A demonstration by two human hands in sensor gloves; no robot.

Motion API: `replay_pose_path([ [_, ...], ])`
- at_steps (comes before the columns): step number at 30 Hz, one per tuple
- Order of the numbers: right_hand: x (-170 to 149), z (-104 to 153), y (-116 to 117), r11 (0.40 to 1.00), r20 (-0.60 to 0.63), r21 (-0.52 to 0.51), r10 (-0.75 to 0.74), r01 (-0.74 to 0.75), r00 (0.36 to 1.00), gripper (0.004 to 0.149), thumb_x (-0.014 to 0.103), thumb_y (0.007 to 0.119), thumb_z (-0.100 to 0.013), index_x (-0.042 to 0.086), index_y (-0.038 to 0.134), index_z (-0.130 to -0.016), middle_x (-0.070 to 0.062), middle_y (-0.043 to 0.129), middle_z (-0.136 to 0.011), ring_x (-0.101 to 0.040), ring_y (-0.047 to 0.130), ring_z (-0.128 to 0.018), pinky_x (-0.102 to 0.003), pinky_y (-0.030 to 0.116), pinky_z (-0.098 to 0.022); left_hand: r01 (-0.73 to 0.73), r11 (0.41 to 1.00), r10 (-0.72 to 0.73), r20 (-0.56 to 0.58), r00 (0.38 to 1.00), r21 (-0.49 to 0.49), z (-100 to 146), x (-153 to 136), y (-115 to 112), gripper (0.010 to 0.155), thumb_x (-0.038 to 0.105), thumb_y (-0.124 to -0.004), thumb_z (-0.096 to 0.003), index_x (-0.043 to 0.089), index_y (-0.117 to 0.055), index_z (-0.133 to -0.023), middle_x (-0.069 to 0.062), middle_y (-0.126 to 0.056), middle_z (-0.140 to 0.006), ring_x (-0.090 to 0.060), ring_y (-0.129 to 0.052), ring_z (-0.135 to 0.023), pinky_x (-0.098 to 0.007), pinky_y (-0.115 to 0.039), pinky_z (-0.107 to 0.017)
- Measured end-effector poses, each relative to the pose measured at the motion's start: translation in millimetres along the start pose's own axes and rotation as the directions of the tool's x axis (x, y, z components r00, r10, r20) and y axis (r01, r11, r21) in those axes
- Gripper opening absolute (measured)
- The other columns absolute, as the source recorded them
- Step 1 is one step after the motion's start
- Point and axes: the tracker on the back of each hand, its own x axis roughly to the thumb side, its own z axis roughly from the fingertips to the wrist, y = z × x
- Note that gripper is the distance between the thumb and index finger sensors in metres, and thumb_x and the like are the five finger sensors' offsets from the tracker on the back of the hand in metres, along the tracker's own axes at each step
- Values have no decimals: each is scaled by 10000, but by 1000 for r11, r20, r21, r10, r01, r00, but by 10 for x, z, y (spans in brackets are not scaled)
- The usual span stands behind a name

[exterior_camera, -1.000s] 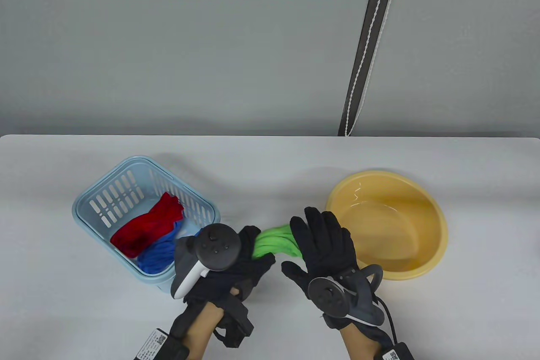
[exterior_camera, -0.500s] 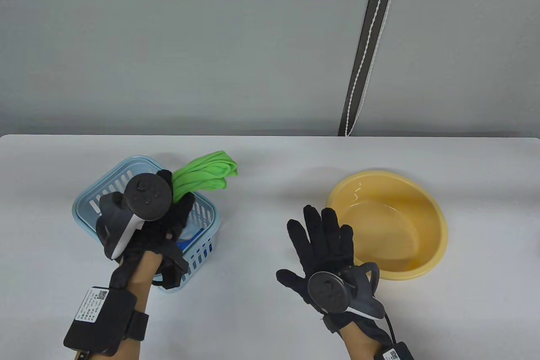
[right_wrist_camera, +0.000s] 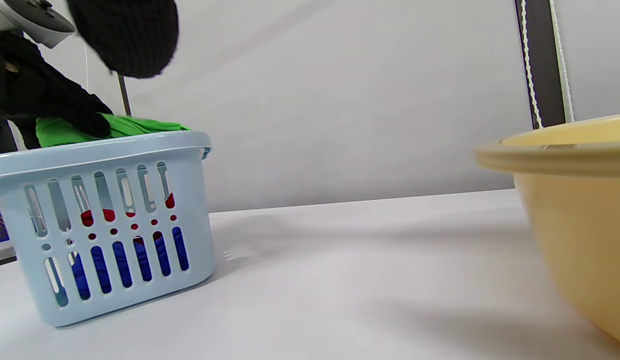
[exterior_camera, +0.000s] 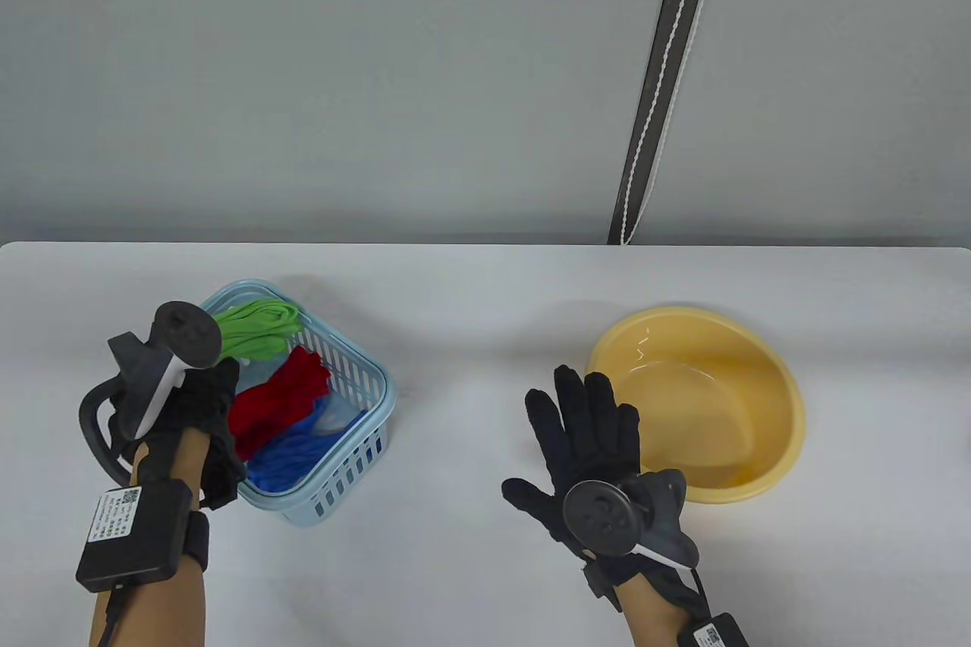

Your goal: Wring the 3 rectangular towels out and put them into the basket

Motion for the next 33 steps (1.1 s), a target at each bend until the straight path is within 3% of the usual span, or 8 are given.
replay_pose_path([
  [6,3,-4,7,1000,0,7,3,-3,1000,1035,603,784,-527,267,2,-1117,-201,25,-1198,-533,65,-1097,-803,231,-695,22,1000,-23,73,997,15,7,53,-15,867,598,-775,-528,189,-361,-1171,-176,-467,-1234,-515,-551,-1077,-706,-554,-729],
  [11,5,-7,12,1000,0,16,2,-2,1000,1033,603,784,-526,266,10,-1120,-202,32,-1199,-535,70,-1097,-805,231,-693,4,1000,-7,239,971,15,178,282,11,859,623,-737,-530,220,-337,-1175,-125,-370,-1266,-504,-446,-1118,-725,-478,-747],
  [15,-27,-10,19,999,-12,35,-4,4,1000,1029,606,782,-527,266,17,-1125,-200,33,-1201,-535,67,-1096,-806,227,-691,13,1000,-21,389,921,24,446,574,32,878,650,-706,-529,237,-287,-1181,-101,-278,-1275,-502,-358,-1133,-736,-425,-751],
  [21,-93,-7,25,998,-34,54,-7,9,999,1026,609,782,-526,265,26,-1128,-202,30,-1199,-534,56,-1092,-806,218,-688,-3,993,-74,627,775,121,1036,1054,38,896,663,-699,-532,255,-245,-1187,-88,-216,-1278,-499,-297,-1138,-750,-376,-749],
  [27,-166,-10,33,997,-52,80,-9,13,999,1028,616,779,-525,267,22,-1127,-197,18,-1196,-530,37,-1088,-806,201,-684,41,992,-115,744,659,117,1488,1396,-227,918,683,-681,-533,273,-187,-1189,-92,-139,-1270,-508,-195,-1128,-772,-285,-730],
  [33,-251,-5,35,995,-66,96,2,4,998,1030,621,779,-523,268,24,-1128,-195,11,-1194,-527,26,-1086,-806,190,-680,60,997,-82,793,604,57,1596,1509,-657,957,714,-654,-531,293,-79,-1170,-89,-17,-1243,-503,-75,-1104,-782,-196,-701],
])
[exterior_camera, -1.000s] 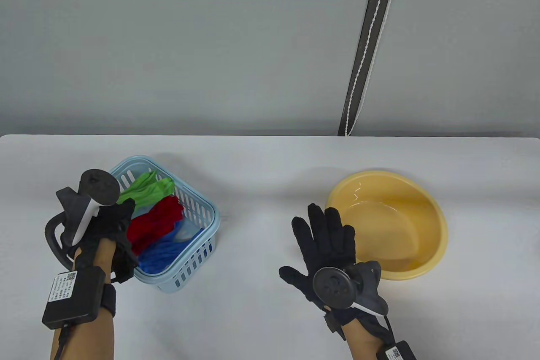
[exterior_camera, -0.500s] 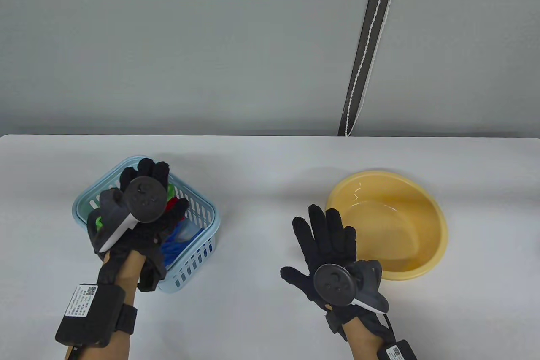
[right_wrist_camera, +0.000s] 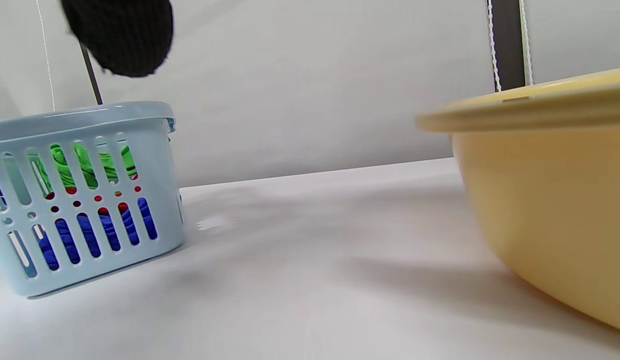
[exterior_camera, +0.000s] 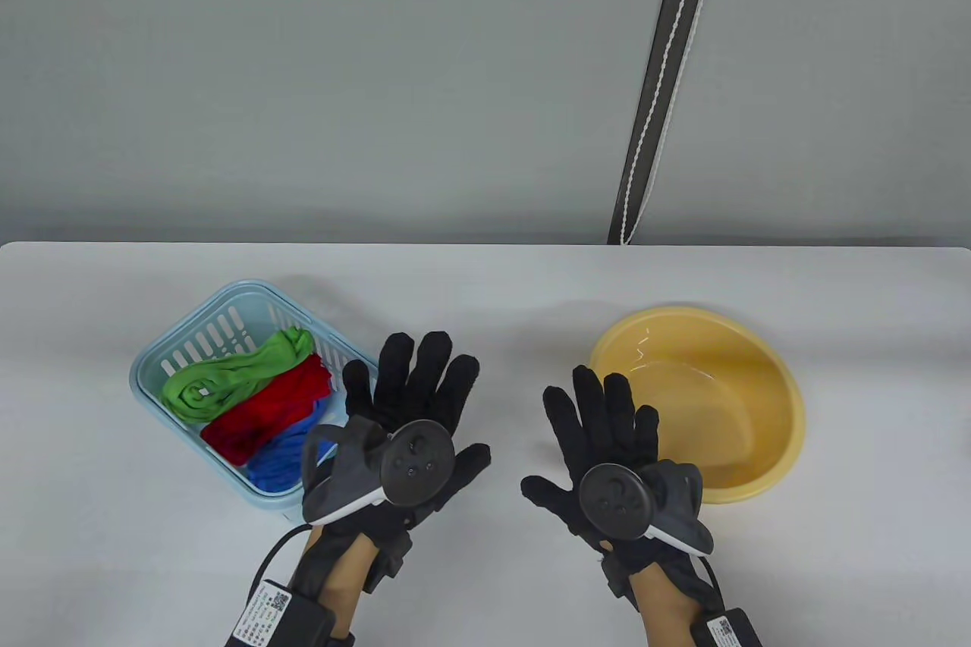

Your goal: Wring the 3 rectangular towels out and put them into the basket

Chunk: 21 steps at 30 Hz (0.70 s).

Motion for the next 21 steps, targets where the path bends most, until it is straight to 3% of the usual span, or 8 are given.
replay_pose_path([
  [9,-34,-21,62,998,-1,52,18,-18,1000,1032,626,777,-521,268,23,-1128,-193,9,-1194,-529,25,-1085,-806,183,-678,-97,995,98,38,994,-20,-23,-82,-576,973,719,-654,-529,286,-57,-1164,-98,-7,-1236,-497,-44,-1095,-781,-166,-690],
  [21,7,-22,85,996,-2,61,62,-61,998,1029,621,777,-524,271,20,-1126,-192,9,-1194,-526,24,-1087,-806,179,-679,-67,996,71,53,996,-62,-12,-107,-854,974,714,-657,-528,279,-57,-1161,-106,-19,-1237,-485,-40,-1094,-765,-148,-691],
])
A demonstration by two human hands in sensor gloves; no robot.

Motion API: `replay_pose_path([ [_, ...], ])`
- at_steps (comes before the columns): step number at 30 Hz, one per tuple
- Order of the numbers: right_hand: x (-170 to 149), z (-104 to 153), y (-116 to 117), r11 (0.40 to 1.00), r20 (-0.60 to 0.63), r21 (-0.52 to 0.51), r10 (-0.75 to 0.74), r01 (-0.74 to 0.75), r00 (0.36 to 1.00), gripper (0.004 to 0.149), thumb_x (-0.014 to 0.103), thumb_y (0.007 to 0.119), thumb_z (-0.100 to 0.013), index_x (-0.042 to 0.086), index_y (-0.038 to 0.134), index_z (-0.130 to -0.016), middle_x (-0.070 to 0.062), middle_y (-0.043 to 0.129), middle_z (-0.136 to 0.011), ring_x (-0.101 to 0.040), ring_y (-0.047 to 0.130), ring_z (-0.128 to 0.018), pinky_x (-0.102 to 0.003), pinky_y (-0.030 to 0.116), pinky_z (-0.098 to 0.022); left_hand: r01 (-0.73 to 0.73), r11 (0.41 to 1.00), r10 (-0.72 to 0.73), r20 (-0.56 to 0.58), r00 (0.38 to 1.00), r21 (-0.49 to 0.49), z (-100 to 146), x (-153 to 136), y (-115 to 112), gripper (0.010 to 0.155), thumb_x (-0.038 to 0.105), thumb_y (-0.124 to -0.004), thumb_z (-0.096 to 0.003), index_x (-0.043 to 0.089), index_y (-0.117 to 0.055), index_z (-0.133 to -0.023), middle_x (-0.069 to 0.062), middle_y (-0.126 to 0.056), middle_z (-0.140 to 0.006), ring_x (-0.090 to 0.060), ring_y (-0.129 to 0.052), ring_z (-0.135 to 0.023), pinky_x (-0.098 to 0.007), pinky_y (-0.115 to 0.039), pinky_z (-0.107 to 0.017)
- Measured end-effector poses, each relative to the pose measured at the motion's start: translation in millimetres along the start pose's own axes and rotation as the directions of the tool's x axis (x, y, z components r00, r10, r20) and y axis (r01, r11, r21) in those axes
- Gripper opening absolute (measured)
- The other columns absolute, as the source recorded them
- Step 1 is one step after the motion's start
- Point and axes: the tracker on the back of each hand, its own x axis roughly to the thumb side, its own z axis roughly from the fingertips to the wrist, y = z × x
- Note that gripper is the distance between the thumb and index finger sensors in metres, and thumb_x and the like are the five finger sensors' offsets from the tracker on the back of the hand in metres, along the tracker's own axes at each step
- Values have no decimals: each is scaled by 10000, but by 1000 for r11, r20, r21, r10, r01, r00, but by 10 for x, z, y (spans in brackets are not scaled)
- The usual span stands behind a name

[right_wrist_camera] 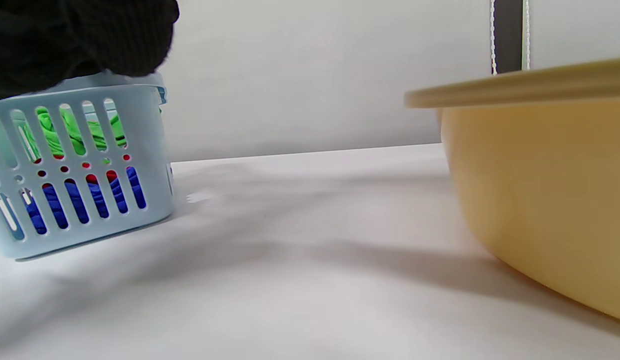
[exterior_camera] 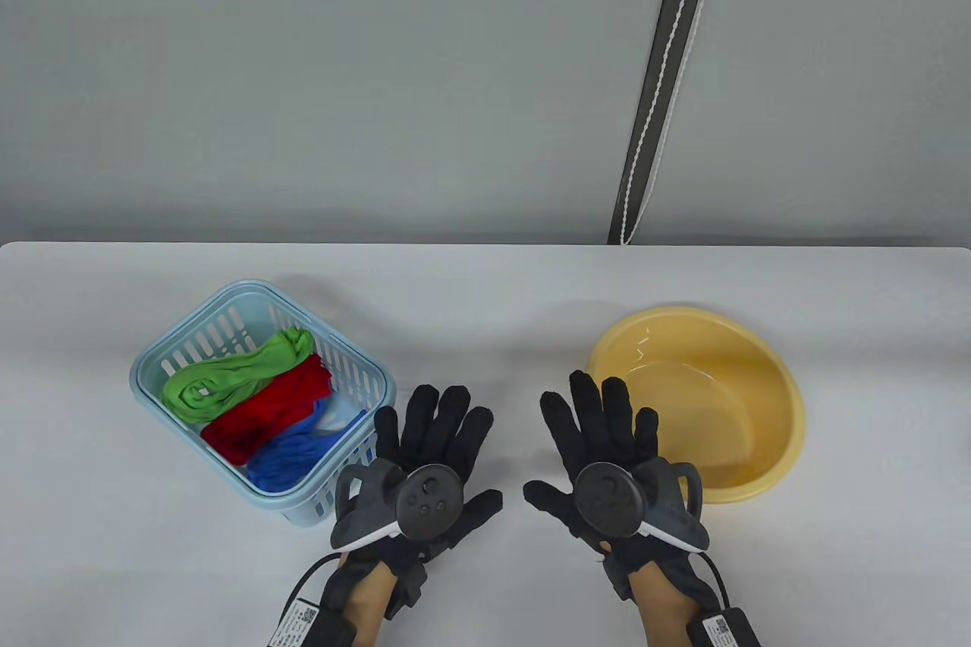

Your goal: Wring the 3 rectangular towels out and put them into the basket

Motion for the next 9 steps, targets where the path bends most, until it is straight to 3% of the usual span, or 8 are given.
replay_pose_path([
  [9,45,-1,25,1000,10,10,15,-15,1000,1027,617,779,-524,272,21,-1126,-193,13,-1195,-527,29,-1089,-806,179,-679,-7,1000,7,-11,1000,-12,19,10,-34,974,714,-656,-529,276,-56,-1159,-109,-24,-1238,-486,-46,-1095,-768,-154,-689],
])
